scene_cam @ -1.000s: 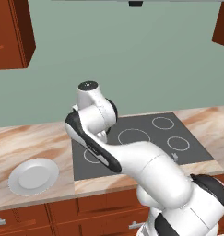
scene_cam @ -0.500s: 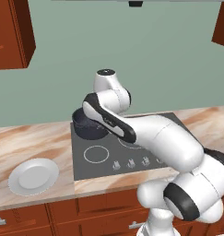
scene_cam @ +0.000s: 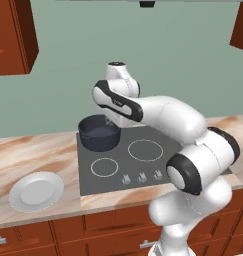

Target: Retrieve the frozen meat and place it in the pot on a burner. Then turn the burner on.

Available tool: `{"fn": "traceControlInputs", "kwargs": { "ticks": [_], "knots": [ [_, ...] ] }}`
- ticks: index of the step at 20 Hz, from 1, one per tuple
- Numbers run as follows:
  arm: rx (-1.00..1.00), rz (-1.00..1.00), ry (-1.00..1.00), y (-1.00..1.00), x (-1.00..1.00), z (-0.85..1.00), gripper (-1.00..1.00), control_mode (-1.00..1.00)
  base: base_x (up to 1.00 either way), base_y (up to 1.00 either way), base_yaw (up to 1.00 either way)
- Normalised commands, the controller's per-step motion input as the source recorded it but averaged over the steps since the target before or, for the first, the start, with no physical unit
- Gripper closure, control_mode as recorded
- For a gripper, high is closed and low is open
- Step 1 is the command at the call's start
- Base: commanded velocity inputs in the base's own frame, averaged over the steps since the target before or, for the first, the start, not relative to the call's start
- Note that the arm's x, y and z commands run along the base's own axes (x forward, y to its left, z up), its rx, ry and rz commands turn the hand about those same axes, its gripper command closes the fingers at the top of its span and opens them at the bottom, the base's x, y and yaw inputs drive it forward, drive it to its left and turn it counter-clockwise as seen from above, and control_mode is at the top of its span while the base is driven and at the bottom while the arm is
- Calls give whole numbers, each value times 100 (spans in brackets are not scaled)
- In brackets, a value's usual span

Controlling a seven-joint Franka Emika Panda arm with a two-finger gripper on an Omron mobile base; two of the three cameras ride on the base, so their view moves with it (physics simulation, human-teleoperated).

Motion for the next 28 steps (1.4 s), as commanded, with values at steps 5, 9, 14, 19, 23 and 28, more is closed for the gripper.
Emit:
{"fn": "traceControlInputs", "kwargs": {
  "ticks": [5,9,14,19,23,28],
  "knots": [
    [-1,2,0,1,51,0,100,-100,0,0,0],
    [-5,-5,0,9,47,-14,100,-100,0,0,0],
    [0,-9,0,32,31,0,100,-100,0,0,0],
    [-1,-9,0,14,25,-1,100,-100,0,0,0],
    [-3,-11,0,0,33,-20,100,-100,0,0,0],
    [1,-3,-1,0,20,-21,100,-100,0,0,0]
  ]
}}
